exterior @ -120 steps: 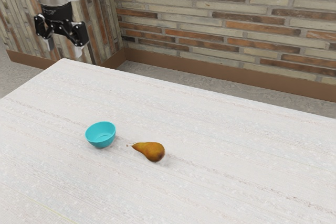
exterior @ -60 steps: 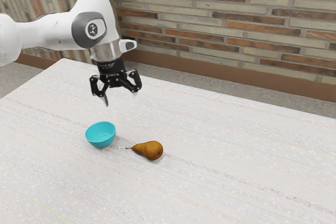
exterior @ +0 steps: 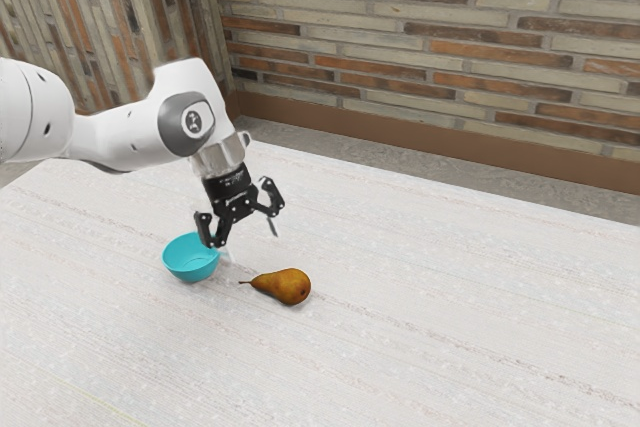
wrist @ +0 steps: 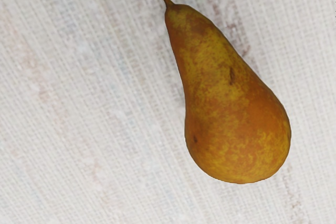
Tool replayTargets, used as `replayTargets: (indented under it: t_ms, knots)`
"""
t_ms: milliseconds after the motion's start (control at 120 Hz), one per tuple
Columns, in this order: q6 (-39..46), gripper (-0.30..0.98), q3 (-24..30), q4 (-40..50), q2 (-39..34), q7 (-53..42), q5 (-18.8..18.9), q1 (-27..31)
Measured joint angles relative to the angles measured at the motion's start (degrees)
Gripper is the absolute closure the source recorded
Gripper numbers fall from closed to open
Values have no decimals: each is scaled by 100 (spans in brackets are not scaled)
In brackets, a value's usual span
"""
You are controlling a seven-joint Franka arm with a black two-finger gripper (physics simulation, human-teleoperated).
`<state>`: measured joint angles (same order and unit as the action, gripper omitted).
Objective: Place the pear in the bowl.
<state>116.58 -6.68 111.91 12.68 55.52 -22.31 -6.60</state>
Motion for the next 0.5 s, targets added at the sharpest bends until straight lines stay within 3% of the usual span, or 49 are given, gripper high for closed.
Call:
replayTargets:
  t_ms: [500]
  knots:
    - [439, 0, 10, -379, 804, 1919, -246, -10]
